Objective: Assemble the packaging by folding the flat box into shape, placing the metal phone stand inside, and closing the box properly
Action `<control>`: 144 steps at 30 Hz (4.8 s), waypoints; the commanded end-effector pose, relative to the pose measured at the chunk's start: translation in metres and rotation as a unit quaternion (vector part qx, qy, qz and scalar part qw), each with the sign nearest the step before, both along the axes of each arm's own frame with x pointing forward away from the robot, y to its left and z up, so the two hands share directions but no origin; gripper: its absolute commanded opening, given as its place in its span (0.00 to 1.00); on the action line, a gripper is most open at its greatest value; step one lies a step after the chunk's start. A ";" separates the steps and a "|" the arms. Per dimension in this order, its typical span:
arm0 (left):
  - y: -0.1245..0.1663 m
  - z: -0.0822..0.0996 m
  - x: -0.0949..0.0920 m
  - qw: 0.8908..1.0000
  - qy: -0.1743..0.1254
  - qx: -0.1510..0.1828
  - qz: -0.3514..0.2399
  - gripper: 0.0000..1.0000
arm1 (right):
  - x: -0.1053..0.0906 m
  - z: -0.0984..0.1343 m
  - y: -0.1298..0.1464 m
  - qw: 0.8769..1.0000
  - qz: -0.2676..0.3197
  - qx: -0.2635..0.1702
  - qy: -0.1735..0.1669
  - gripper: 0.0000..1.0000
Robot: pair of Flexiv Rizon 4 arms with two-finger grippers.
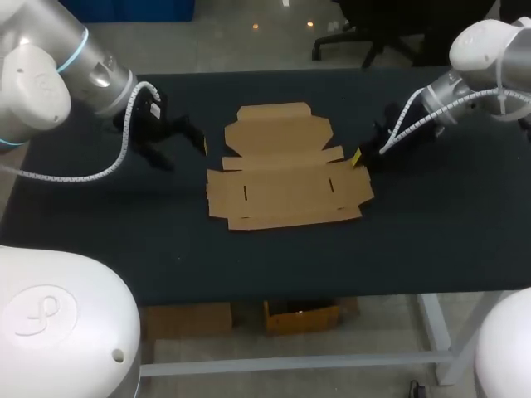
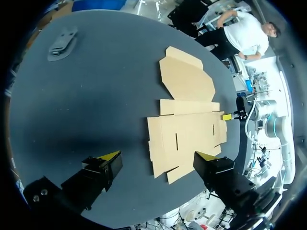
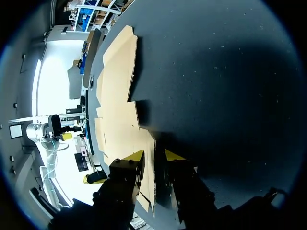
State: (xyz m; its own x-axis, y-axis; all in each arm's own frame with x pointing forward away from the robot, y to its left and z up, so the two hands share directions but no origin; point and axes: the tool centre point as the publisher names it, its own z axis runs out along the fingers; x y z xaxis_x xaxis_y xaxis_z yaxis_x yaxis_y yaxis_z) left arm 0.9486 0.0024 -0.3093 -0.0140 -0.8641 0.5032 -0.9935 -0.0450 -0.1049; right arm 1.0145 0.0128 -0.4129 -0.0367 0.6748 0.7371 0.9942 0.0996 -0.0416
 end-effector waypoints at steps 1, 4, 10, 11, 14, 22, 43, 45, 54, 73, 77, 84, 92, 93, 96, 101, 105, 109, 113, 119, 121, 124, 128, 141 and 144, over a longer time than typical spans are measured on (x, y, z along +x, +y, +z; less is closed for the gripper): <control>-0.001 -0.001 0.001 1.000 0.002 0.002 0.002 1.00 | 0.014 -0.009 0.000 0.999 0.034 0.013 0.034 0.20; 0.000 -0.001 0.000 1.000 0.002 0.001 0.003 1.00 | 0.015 -0.007 0.002 0.999 0.036 0.017 0.032 0.16; 0.002 -0.002 -0.002 1.000 0.002 0.002 0.006 1.00 | 0.009 -0.001 0.005 0.999 0.035 0.020 0.023 0.00; 0.002 -0.002 -0.002 1.000 0.002 0.002 0.007 1.00 | 0.008 -0.001 0.005 0.999 0.034 0.020 0.022 0.00; 0.003 -0.005 -0.003 1.000 0.004 0.001 0.008 1.00 | 0.003 -0.002 0.004 0.999 0.033 0.020 0.021 0.08; 0.003 -0.006 -0.005 1.000 0.006 0.000 0.007 1.00 | -0.004 -0.003 0.003 0.999 0.028 0.021 0.024 0.33; 0.005 -0.011 -0.009 1.000 0.011 -0.005 0.008 1.00 | -0.032 0.002 0.004 0.999 0.007 0.023 0.023 0.16; 0.005 -0.011 -0.010 1.000 0.012 -0.005 0.009 1.00 | -0.034 0.001 0.005 0.999 0.007 0.024 0.023 0.11; 0.007 -0.009 -0.017 1.000 0.010 -0.005 0.011 1.00 | -0.044 0.000 0.006 0.999 0.003 0.040 0.018 0.00; 0.010 -0.007 -0.030 1.000 0.007 -0.005 0.018 1.00 | -0.076 0.009 0.008 0.998 0.012 0.057 0.005 0.00; 0.010 -0.004 -0.034 1.000 0.003 -0.004 0.017 1.00 | -0.082 0.008 0.009 0.998 0.014 0.060 0.005 0.00; 0.011 0.001 -0.040 1.000 -0.005 -0.004 0.015 1.00 | -0.094 0.008 0.011 0.998 0.018 0.066 0.005 0.00; 0.011 0.002 -0.041 1.000 -0.007 -0.005 0.018 1.00 | -0.107 0.009 0.010 0.998 0.016 0.067 0.001 0.00; 0.011 0.002 -0.040 1.000 -0.007 -0.005 0.018 1.00 | -0.109 0.009 0.010 0.998 0.013 0.066 0.001 0.00; 0.011 0.001 -0.040 1.000 -0.006 -0.006 0.018 1.00 | -0.113 0.009 0.011 0.998 0.011 0.066 0.000 0.00; 0.010 0.001 -0.039 1.000 -0.005 -0.007 0.016 1.00 | -0.120 0.010 0.013 0.998 0.006 0.064 -0.002 0.00; 0.009 0.000 -0.039 1.000 -0.004 -0.007 0.015 1.00 | -0.124 0.009 0.014 0.998 0.005 0.067 -0.002 0.00; 0.010 0.000 -0.039 1.000 -0.003 -0.007 0.016 1.00 | -0.127 0.009 0.014 0.998 0.003 0.068 -0.002 0.00; 0.010 -0.001 -0.040 1.000 -0.003 -0.007 0.015 1.00 | -0.132 0.009 0.014 0.998 0.000 0.068 -0.003 0.00; 0.008 -0.002 -0.041 1.000 -0.003 -0.008 0.013 1.00 | -0.135 0.008 0.012 0.998 -0.003 0.070 -0.002 0.00; 0.008 -0.002 -0.041 1.000 -0.003 -0.008 0.013 1.00 | -0.136 0.007 0.012 0.998 -0.003 0.070 -0.002 0.00; 0.008 -0.002 -0.041 1.000 -0.003 -0.008 0.013 1.00 | -0.137 0.007 0.013 0.997 0.000 0.072 -0.002 0.00; 0.007 -0.002 -0.041 1.000 -0.003 -0.007 0.013 1.00 | -0.137 0.006 0.013 0.997 0.005 0.075 -0.002 0.00; 0.004 -0.002 -0.042 1.000 -0.003 -0.006 0.012 1.00 | -0.138 0.002 0.012 0.997 0.003 0.075 0.001 0.00; 0.004 -0.002 -0.041 1.000 -0.002 -0.006 0.011 1.00 | -0.137 0.000 0.012 0.997 0.003 0.077 0.003 0.00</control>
State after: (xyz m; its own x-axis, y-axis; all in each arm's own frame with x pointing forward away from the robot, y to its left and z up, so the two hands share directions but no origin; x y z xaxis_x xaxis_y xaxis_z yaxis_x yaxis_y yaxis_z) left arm 0.9069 0.0073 -0.3116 0.0027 -0.8561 0.5169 -0.9916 -0.0690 -0.1090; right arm 0.8755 0.0258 -0.4098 -0.0353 0.5620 0.8264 0.9939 0.1063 -0.0298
